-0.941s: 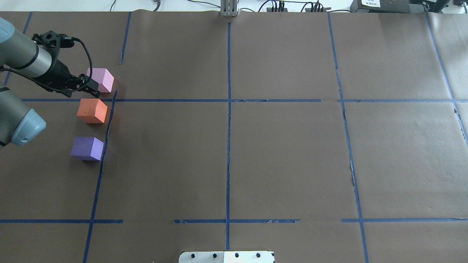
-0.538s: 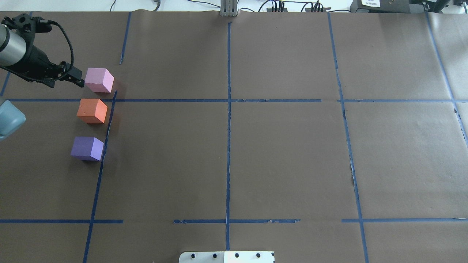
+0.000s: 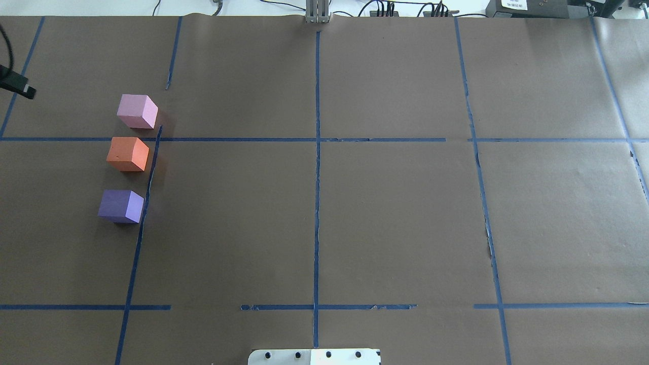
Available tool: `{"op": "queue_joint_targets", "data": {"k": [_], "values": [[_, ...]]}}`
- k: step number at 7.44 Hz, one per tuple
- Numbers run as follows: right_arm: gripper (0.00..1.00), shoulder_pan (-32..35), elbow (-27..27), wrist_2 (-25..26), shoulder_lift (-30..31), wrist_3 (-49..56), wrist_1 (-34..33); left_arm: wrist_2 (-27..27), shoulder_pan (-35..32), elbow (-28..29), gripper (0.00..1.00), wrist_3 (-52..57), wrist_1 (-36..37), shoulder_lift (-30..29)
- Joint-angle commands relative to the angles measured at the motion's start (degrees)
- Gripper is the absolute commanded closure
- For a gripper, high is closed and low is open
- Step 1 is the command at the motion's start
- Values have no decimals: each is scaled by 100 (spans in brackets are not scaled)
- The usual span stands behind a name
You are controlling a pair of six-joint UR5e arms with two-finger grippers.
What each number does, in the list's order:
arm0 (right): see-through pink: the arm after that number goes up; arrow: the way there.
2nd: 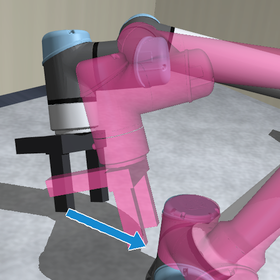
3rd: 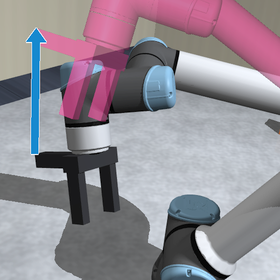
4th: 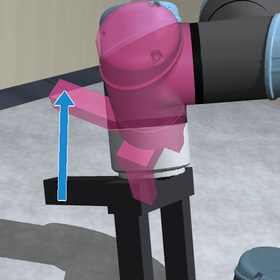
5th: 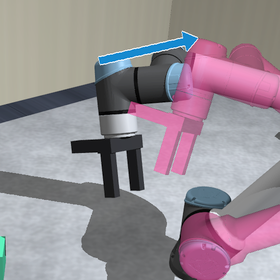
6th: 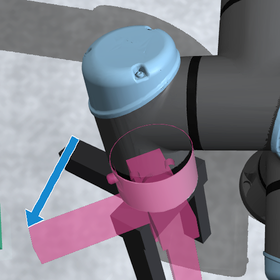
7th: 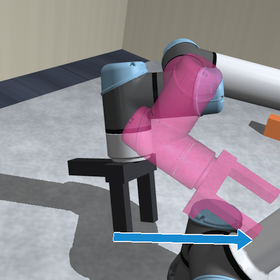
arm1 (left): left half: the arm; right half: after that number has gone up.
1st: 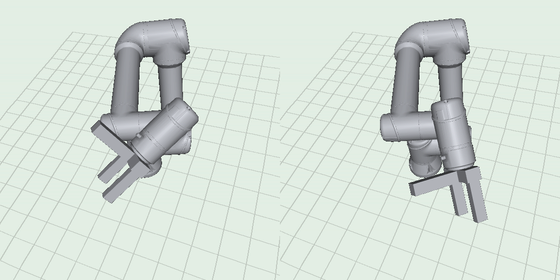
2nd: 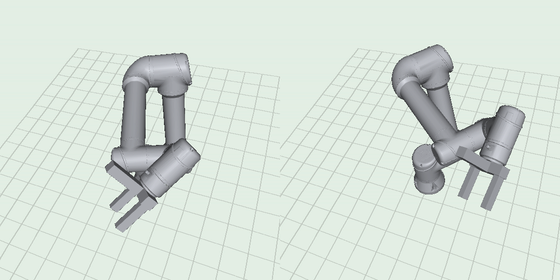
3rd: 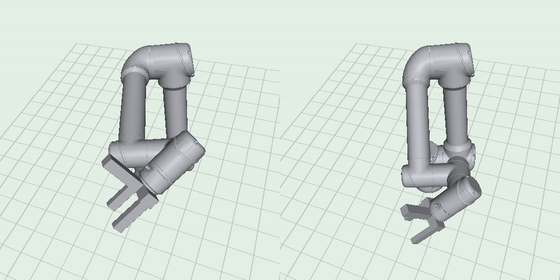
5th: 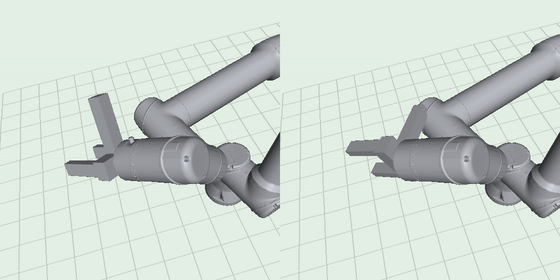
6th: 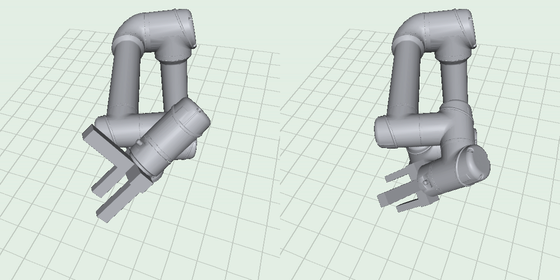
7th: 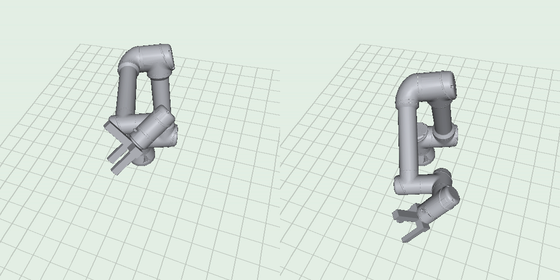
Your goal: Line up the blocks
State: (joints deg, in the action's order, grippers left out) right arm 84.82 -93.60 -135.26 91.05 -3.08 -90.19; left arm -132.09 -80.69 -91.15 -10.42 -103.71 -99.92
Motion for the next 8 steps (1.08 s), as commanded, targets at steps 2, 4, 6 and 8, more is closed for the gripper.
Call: {"op": "queue_joint_targets", "data": {"k": [2,4,6,8], "values": [[0,0,0,0,0,0,1,-18,-974,378,0,1295,904,34],[0,0,0,0,0,0,1,-27,-1018,369,0,1332,949,43],[0,0,0,0,0,0,1,-36,-1089,396,0,1533,923,156],[0,0,0,0,0,0,1,-36,-1195,448,0,1930,958,279]]}}
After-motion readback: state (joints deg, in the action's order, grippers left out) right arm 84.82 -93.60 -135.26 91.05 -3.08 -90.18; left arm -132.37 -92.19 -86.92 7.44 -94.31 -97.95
